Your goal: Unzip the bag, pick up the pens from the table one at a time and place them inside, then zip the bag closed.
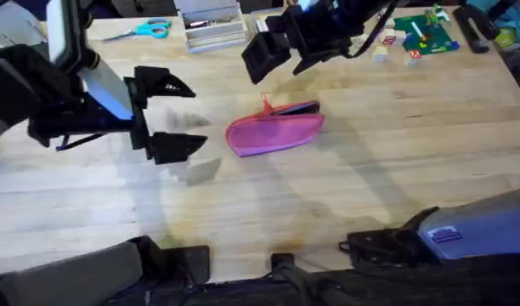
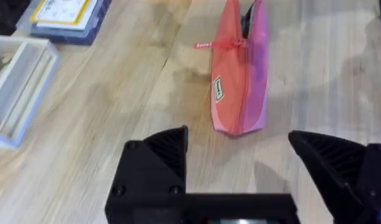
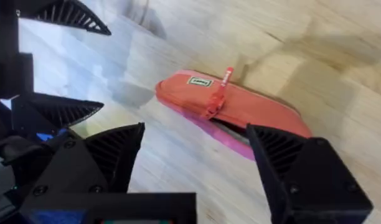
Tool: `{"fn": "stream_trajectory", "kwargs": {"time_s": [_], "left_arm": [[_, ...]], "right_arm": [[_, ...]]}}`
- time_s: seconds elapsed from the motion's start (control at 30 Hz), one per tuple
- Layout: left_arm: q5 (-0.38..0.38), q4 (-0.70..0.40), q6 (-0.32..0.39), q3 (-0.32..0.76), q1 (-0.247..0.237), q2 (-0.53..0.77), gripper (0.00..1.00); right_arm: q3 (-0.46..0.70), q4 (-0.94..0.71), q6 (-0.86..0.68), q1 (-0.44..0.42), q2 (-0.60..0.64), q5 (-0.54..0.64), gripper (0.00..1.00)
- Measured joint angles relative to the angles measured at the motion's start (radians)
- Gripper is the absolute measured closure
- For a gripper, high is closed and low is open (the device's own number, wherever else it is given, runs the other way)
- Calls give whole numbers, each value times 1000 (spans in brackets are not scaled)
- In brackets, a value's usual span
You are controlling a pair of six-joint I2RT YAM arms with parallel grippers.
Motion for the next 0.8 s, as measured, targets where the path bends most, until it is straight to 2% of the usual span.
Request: {"fn": "stream_trajectory", "kwargs": {"time_s": [0.27, 0.57, 0.8], "left_arm": [[-22, -24, 0, 0, 52, -18, 6], [-27, -24, 0, 0, 53, -18, 6], [-27, -24, 0, 0, 53, -18, 6]], "right_arm": [[0, -1, 0, 53, 0, 0, 4], [-18, 6, 60, 68, 21, 0, 4], [-33, 51, 107, 68, 127, 8, 4]]}}
